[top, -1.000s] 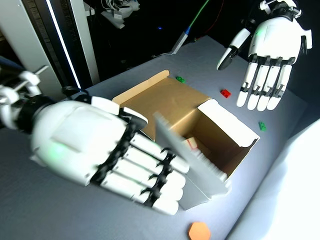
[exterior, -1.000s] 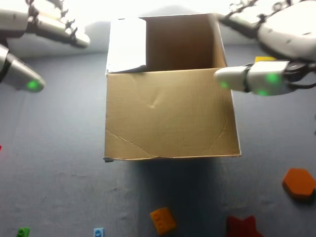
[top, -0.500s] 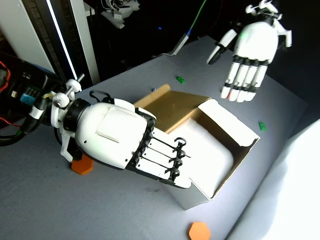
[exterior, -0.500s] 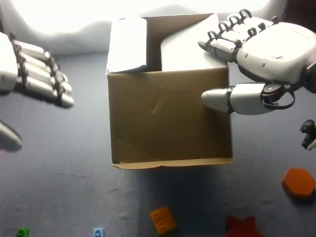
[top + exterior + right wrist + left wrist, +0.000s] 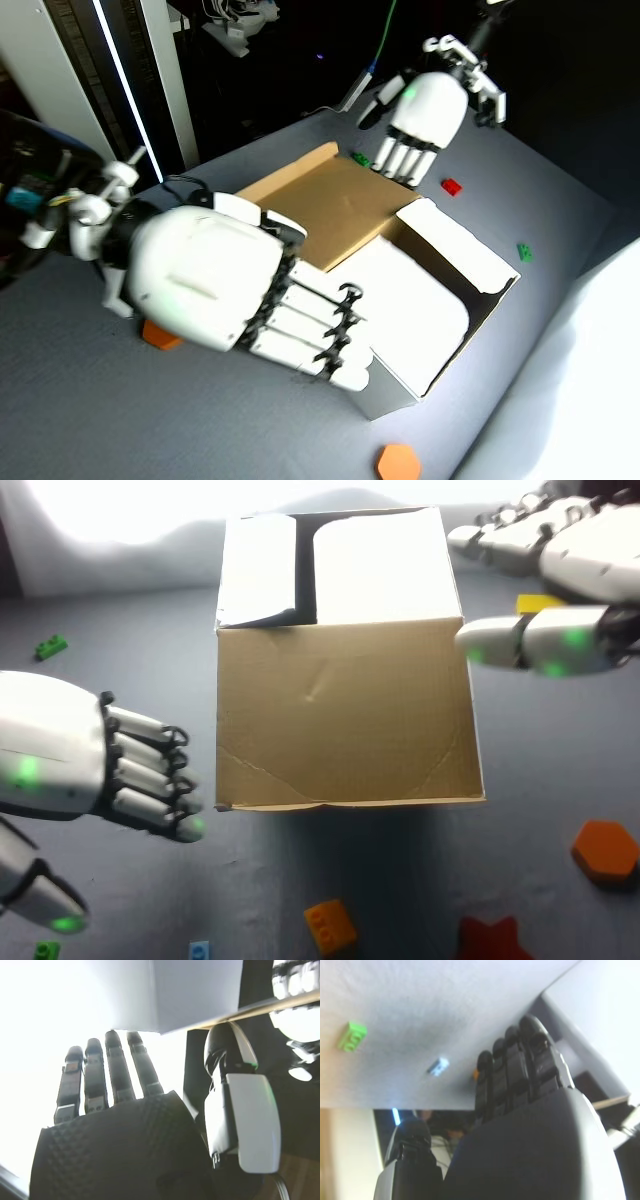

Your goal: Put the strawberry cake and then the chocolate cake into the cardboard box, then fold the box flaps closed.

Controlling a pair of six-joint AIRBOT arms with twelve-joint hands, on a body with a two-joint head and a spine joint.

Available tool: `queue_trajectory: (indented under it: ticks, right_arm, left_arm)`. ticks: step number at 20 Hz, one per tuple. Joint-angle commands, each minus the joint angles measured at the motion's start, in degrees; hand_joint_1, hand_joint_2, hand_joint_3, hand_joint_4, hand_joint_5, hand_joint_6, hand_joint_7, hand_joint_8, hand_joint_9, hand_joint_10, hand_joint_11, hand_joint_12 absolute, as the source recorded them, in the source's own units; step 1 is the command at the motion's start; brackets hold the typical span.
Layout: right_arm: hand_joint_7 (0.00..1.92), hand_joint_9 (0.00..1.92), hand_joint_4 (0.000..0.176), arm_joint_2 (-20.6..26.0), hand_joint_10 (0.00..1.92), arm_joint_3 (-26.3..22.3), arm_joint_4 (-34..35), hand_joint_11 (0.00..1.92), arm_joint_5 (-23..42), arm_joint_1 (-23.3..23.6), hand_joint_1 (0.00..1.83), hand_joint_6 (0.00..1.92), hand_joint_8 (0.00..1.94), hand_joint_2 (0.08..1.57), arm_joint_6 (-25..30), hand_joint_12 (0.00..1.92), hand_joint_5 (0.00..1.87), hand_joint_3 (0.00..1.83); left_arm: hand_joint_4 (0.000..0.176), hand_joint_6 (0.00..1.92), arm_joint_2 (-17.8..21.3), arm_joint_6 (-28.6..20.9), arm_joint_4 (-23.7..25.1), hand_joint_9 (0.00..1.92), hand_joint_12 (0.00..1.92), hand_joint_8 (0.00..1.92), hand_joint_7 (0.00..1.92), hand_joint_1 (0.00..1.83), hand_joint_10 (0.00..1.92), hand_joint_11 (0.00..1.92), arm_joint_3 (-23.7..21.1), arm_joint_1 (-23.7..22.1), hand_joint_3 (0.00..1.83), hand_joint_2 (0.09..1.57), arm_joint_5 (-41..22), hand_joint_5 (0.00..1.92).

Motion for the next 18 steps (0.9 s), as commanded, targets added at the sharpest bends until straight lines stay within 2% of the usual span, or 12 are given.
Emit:
queue_trajectory:
  ticks: [1, 5, 8, 11, 13, 18]
  right_arm:
    - [0.14, 0.07, 0.0, 1.43, 0.01, -0.07, -1.09, 0.0, 4.11, 1.21, 0.0, 0.01, 0.01, 1.23, 1.33, 0.0, 0.1, 0.01]
    - [0.15, 0.07, 0.0, 7.45, 0.01, -1.47, 1.2, 0.0, 3.15, 1.76, 0.0, 0.01, 0.01, 1.22, 1.57, 0.0, 0.1, 0.0]
    - [0.13, 0.06, 0.0, 13.09, 0.0, -2.42, 6.13, 0.0, 1.75, 0.18, 0.0, 0.01, 0.0, 1.21, 5.21, 0.0, 0.11, 0.0]
    - [0.15, 0.08, 0.0, 14.25, 0.01, -2.41, 6.18, 0.01, 2.03, -1.5, 0.0, 0.01, 0.01, 1.22, 5.97, 0.0, 0.12, 0.0]
    - [0.14, 0.06, 0.0, 14.21, 0.0, -2.46, 6.18, 0.01, 1.99, -1.61, 0.0, 0.01, 0.0, 1.24, 6.0, 0.01, 0.13, 0.01]
    - [0.14, 0.07, 0.0, 14.21, 0.01, -2.82, 6.17, 0.01, 1.9, -1.62, 0.0, 0.01, 0.0, 1.23, 5.99, 0.01, 0.12, 0.0]
  left_arm:
    - [0.0, 0.0, -0.2, 0.58, -3.37, 0.22, 0.67, 0.0, 0.23, 0.0, 0.0, 0.0, -0.3, 0.12, 0.0, 1.14, 0.39, 0.24]
    - [0.0, 0.0, -2.06, 1.39, -4.77, 0.21, 0.67, 0.0, 0.23, 0.0, 0.0, 0.0, -2.57, 1.89, 0.0, 1.14, 2.46, 0.24]
    - [0.0, 0.0, -2.87, 1.82, -6.02, 0.22, 0.71, 0.0, 0.25, 0.0, 0.0, 0.0, -5.17, 2.91, 0.0, 1.13, 4.27, 0.25]
    - [0.0, 0.0, -2.77, 1.54, -7.57, 0.21, 0.7, 0.0, 0.22, 0.0, 0.0, 0.0, -6.75, 1.38, 0.0, 1.14, 4.68, 0.24]
    - [0.0, 0.0, -2.03, -0.51, -9.98, 0.21, 0.72, 0.0, 0.23, 0.0, 0.01, 0.0, -6.51, -0.28, 0.01, 1.17, 4.19, 0.25]
    - [0.0, 0.01, 0.01, -4.23, -10.08, 0.23, 0.75, 0.01, 0.25, 0.0, 0.01, 0.0, -4.77, -6.32, 0.0, 1.15, 1.06, 0.27]
